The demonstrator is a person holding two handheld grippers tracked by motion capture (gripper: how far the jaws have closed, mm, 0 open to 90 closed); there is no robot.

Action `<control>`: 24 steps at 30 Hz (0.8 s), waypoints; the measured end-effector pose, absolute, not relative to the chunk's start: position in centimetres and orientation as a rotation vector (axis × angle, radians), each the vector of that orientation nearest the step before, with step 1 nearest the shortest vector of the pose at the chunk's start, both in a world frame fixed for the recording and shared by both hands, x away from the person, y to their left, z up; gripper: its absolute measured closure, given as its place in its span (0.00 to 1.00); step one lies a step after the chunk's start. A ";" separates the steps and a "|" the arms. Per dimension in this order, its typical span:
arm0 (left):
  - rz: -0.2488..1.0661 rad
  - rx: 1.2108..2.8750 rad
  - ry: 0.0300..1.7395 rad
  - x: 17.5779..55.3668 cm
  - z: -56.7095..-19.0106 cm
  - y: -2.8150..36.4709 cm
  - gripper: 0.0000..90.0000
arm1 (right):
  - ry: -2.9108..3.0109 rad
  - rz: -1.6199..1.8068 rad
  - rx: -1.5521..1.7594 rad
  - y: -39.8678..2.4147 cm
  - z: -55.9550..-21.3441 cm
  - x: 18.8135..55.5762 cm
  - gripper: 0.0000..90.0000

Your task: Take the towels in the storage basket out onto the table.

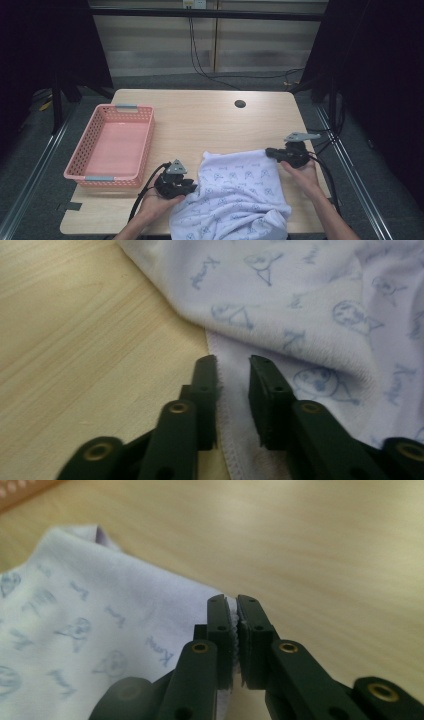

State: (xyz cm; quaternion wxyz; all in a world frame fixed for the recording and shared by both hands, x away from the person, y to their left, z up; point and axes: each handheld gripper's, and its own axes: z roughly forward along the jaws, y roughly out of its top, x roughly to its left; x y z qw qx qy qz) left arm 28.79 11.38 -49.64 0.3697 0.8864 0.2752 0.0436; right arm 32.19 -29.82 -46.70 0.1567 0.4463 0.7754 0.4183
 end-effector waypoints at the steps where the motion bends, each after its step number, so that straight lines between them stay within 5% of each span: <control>1: 0.114 2.274 0.713 28.7 -49.6 11.4 0.90 | 2.173 1.212 1.281 -30.5 -46.1 32.0 0.95; 6: 0.121 2.270 0.793 27.8 -49.4 12.3 0.98 | 2.077 1.197 1.314 -33.2 -44.6 30.8 0.95; 13: 0.033 2.259 0.869 25.0 -49.1 14.9 0.97 | 2.181 1.092 1.333 -33.2 -47.3 28.2 0.94; 17: 0.007 2.177 0.860 25.1 -48.8 15.5 0.84 | 2.254 1.042 1.307 -32.2 -47.8 27.8 0.94; 24: 0.085 2.164 0.838 29.5 -49.0 12.2 0.79 | 2.243 1.088 1.312 -32.3 -47.8 28.0 0.94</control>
